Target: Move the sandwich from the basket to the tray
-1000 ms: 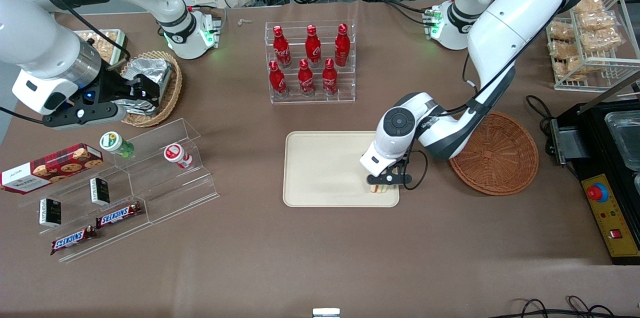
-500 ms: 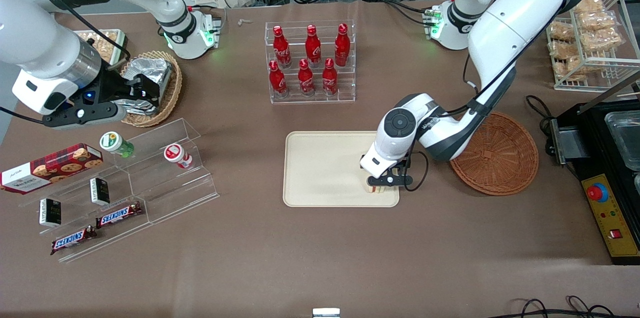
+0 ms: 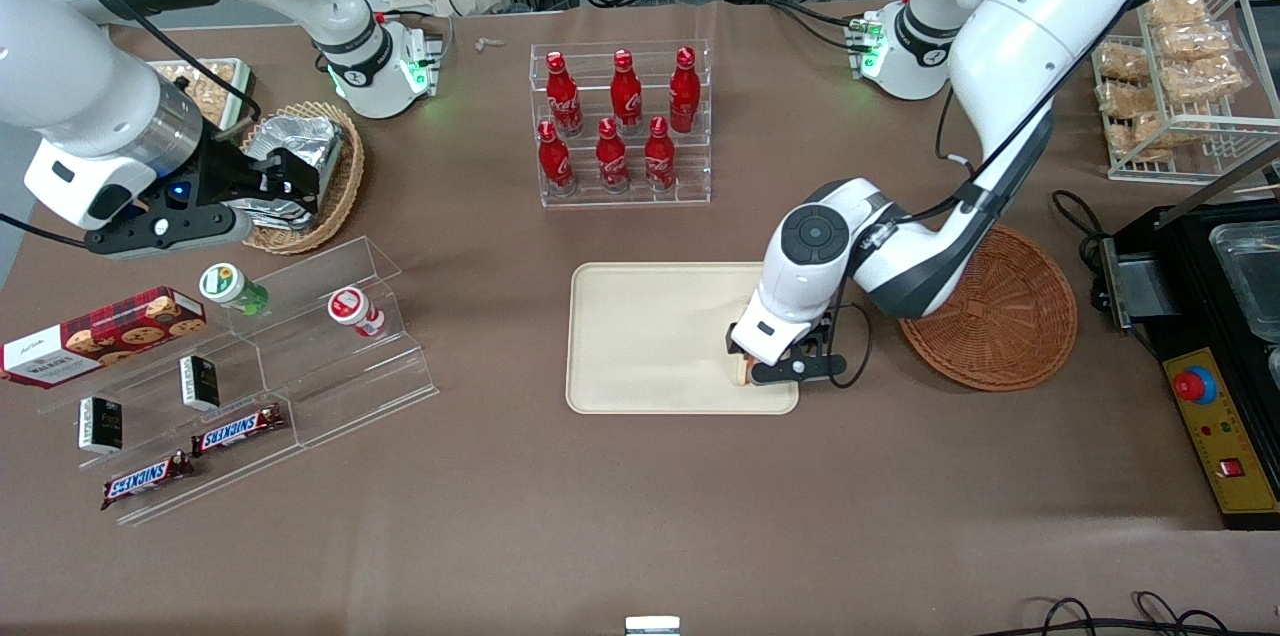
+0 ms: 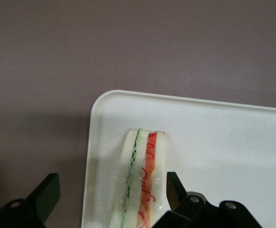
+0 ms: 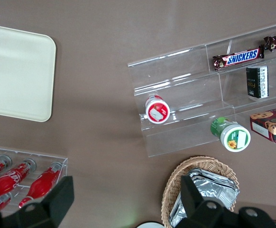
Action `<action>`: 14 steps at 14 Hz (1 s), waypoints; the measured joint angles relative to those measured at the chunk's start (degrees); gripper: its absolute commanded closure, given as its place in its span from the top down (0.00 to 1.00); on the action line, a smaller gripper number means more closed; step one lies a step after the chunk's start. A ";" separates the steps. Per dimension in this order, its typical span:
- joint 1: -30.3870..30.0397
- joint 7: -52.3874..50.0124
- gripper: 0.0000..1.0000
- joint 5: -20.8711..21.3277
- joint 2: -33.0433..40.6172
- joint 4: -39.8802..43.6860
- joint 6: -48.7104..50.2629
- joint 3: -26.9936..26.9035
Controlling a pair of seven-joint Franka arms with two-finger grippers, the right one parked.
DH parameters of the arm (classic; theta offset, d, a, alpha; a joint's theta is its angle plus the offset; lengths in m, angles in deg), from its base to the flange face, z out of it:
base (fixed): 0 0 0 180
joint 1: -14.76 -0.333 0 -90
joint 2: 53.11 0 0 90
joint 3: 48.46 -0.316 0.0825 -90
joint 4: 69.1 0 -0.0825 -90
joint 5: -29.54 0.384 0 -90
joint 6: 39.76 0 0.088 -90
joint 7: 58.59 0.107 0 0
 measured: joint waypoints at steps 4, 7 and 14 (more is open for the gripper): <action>-2.42 -3.03 1.00 -2.34 5.98 0.33 2.10 0.19; -4.04 2.83 1.00 -11.33 12.88 0.69 8.01 0.20; 1.20 40.44 1.00 -34.66 31.63 0.88 25.01 -21.35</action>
